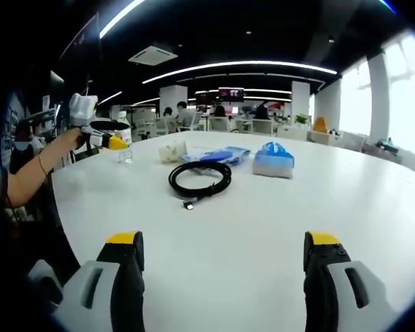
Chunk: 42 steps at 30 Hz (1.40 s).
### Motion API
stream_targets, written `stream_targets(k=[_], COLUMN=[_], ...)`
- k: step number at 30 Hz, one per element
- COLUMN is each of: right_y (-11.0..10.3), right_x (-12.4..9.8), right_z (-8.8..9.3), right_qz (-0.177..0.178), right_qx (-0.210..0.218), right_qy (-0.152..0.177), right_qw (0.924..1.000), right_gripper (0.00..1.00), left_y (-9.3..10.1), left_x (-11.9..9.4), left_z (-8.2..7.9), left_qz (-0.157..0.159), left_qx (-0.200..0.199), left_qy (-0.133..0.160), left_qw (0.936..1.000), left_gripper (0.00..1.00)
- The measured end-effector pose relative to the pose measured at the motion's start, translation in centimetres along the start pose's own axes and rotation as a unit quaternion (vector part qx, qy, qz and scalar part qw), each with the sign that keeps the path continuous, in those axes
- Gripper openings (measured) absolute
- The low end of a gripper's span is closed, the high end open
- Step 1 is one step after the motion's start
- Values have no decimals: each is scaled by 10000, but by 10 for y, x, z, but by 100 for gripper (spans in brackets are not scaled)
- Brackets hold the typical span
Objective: Arrange the tabletop items into an orderly group along one side of the table until the central work area is clear of visible clutter.
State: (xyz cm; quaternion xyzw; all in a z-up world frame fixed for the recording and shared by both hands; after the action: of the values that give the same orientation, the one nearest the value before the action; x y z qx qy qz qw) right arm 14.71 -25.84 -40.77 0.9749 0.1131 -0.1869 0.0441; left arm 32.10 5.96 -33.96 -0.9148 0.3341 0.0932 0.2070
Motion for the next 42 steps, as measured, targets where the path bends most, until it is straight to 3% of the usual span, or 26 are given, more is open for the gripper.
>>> stream_targets(k=[42], right_y=[7], right_x=[-6], right_z=[-12], right_qz=[29], right_qx=[156], right_qy=[293], right_qw=[9994], right_gripper=[93], left_y=[2], left_x=[22], left_z=[-10], left_qz=[110], left_qx=[108], left_qy=[-150], left_qw=[9998], left_gripper=[82])
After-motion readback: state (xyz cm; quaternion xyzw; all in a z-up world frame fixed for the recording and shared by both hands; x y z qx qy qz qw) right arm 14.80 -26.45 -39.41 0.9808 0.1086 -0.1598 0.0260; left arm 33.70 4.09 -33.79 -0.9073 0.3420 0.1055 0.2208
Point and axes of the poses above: the point that each gripper's makers call its tool centre point, and the gripper's own axes: x roughly forward along the fingers, y roughly to its right, z roughly out of its underside, the point moved 2 cm from there along -x, roughly backward along the fingers, and after that the axes turned 1 degree about -y, right-handed, at the moved point
